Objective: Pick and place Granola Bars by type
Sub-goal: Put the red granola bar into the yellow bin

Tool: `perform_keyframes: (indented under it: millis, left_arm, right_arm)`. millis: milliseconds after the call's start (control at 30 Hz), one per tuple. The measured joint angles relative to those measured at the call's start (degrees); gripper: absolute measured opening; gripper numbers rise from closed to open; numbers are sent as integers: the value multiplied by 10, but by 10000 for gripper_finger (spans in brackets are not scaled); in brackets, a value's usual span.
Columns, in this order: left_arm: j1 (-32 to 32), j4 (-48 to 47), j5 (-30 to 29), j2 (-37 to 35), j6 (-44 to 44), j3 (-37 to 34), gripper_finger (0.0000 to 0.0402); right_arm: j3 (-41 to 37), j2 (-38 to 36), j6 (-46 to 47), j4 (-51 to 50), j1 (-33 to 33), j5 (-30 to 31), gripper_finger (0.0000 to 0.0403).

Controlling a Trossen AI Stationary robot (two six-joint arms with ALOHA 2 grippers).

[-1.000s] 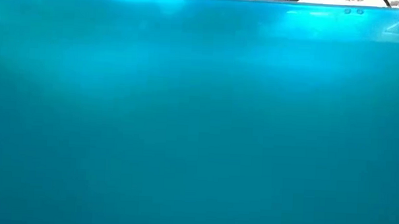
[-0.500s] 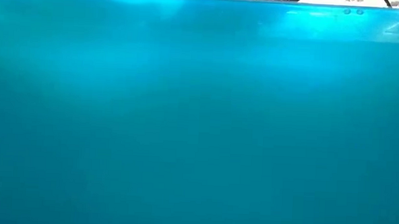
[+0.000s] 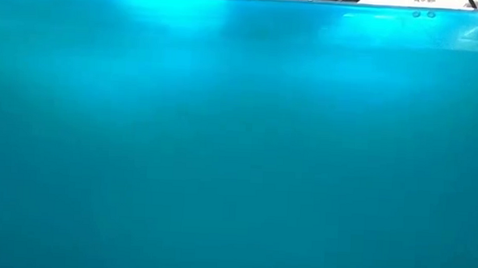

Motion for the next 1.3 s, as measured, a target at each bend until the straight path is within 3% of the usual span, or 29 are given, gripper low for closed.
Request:
perform_keyframes:
  millis: [233,500,633,833,1000,1167,1300]
  left_arm:
    - [88,-70,-34,-15,-45,-41,12]
    - [228,-68,90,-24,-137,-104,14]
    - [278,-60,129,-24,-172,-125,30]
    - [305,-27,194,-25,-273,-129,52]
    - [305,-19,194,-20,-289,-129,96]
    - [305,-21,175,-17,-307,-129,167]
    - [305,-10,163,-18,-317,-129,220]
  right_arm:
    - [-1,-18,-10,-85,-16,-1,70]
    - [-72,-85,-8,-59,-24,1,70]
    - [-147,-141,-1,10,-27,46,70]
    - [-293,-217,6,210,-27,121,70]
    - [-375,-251,30,333,-28,165,70]
    - [-389,-261,31,315,-28,173,70]
    - [-389,-262,24,309,-32,219,70]
